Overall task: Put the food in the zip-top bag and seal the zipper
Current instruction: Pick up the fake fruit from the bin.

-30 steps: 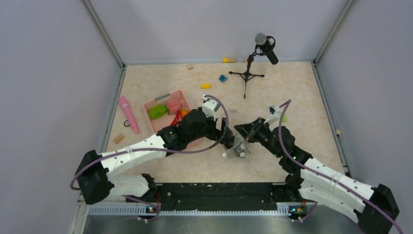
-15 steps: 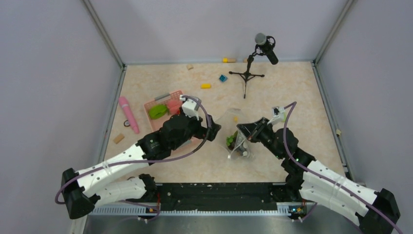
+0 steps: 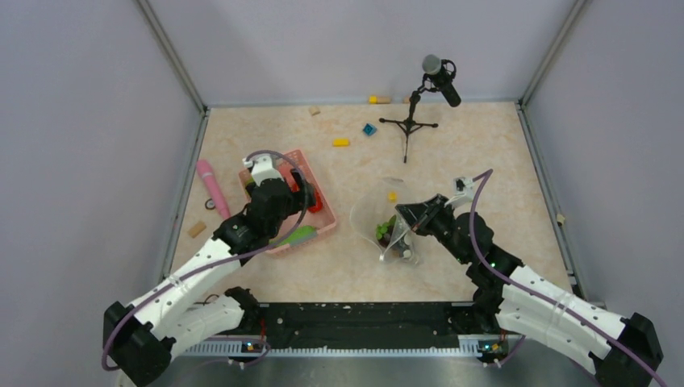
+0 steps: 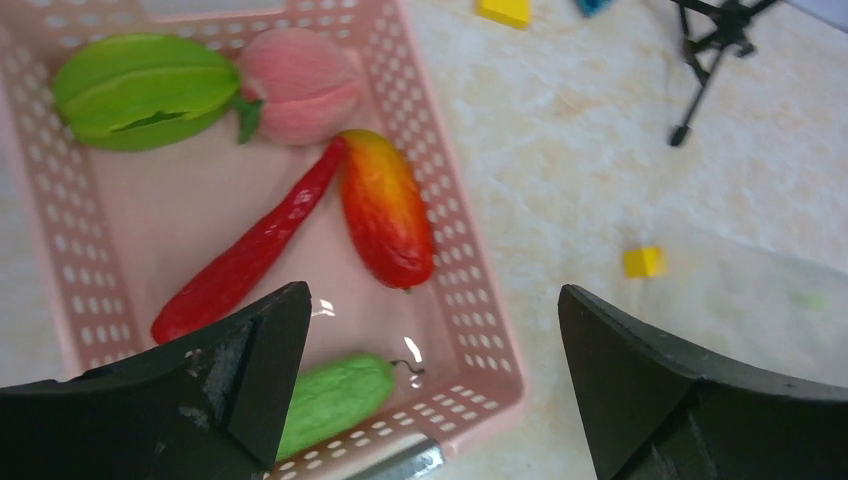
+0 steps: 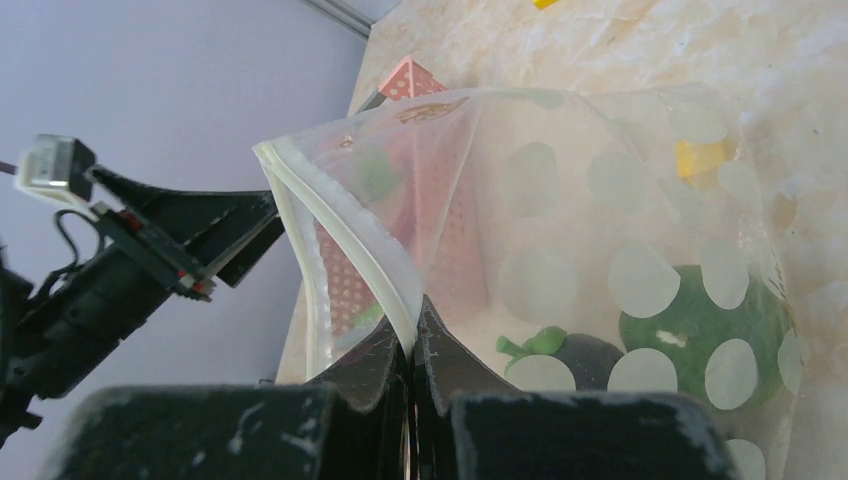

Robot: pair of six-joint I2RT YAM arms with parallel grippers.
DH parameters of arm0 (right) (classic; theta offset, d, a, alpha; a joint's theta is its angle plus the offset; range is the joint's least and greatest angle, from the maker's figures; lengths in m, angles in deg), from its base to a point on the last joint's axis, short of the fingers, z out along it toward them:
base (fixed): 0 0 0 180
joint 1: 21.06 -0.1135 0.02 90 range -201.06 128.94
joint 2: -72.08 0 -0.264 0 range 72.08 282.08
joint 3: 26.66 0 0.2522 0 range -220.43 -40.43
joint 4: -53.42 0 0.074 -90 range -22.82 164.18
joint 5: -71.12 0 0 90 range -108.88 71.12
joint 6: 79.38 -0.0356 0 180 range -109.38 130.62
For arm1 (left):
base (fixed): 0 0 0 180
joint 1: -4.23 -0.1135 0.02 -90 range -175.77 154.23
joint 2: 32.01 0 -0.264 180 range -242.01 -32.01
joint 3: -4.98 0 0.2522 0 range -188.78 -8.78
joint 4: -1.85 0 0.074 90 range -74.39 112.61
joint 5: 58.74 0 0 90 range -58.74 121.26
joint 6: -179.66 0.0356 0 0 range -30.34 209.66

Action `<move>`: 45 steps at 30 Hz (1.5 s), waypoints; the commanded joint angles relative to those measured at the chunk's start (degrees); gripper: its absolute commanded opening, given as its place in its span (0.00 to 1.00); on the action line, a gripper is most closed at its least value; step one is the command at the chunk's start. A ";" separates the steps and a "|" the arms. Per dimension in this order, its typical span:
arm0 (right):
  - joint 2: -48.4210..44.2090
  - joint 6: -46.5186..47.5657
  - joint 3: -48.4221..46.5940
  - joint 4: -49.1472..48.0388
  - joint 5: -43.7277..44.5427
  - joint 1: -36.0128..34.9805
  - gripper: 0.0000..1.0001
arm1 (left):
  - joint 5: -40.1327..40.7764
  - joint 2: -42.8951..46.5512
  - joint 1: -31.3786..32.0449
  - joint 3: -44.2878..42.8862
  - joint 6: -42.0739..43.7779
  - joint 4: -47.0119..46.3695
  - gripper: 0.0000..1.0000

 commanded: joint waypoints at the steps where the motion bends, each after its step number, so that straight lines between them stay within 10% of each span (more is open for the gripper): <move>1: -0.87 0.46 0.26 -0.52 2.30 0.03 0.00 | -5.96 -1.98 -8.08 3.00 -6.33 -0.56 0.99; 18: -0.94 1.45 0.47 0.63 5.67 0.01 0.00 | -20.36 -18.64 -20.63 5.27 -14.40 -14.85 0.89; 45: -1.15 2.23 0.49 1.07 8.25 0.03 0.00 | -25.75 -33.59 -23.79 0.16 -15.49 -20.98 0.62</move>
